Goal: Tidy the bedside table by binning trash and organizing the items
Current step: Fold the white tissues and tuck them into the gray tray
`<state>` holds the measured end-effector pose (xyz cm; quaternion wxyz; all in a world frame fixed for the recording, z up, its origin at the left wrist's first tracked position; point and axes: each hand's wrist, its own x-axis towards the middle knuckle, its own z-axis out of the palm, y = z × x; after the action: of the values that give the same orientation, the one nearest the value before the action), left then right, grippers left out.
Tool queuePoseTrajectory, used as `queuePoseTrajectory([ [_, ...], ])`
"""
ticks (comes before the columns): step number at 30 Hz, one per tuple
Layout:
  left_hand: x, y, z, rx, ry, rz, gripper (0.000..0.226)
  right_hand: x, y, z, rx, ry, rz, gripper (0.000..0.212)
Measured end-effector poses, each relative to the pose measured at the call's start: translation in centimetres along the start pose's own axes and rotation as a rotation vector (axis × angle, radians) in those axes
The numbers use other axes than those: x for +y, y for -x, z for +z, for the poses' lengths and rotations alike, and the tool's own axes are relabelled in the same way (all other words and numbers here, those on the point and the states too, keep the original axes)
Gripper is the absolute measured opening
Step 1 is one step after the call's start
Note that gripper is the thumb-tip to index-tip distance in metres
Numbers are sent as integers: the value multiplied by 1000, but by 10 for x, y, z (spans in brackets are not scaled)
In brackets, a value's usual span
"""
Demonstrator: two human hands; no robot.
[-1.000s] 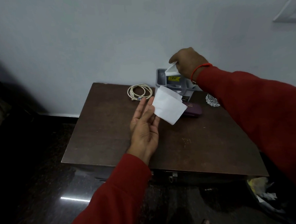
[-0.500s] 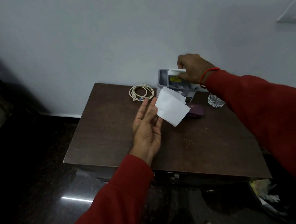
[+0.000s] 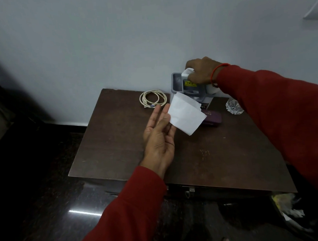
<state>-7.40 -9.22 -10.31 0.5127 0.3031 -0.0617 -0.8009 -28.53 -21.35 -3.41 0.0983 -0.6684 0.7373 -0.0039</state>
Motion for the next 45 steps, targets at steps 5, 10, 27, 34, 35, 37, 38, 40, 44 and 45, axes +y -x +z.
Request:
queuePoseTrajectory([
  [5,-1,0,1,1,-14,-1,43,-13,-5,-3,-146,120,1,37],
  [10,0,-3,1,-10,-9,4,44,-4,-3,-19,18,118,-19,37],
  [27,-4,-6,4,-18,-30,5,41,-2,3,-6,3,196,-146,33],
  [34,-3,-3,3,-19,-46,-3,42,-9,7,-20,43,306,-109,29],
  [35,-2,-3,3,-18,-49,-3,43,-12,7,-17,32,375,-104,31],
  [37,-1,-3,2,-16,-49,-1,43,-19,7,-14,3,453,-104,35],
  [38,-1,-3,1,-14,-49,1,44,-23,5,-13,-16,460,-101,37],
  [40,1,-3,0,-9,-48,3,44,-29,0,-14,-73,429,-88,41],
  [44,1,-2,-1,-16,-47,9,42,-37,-3,-26,-183,329,-68,41],
  [45,1,-2,-1,-16,-46,8,41,-37,-4,-30,-176,299,-53,39],
])
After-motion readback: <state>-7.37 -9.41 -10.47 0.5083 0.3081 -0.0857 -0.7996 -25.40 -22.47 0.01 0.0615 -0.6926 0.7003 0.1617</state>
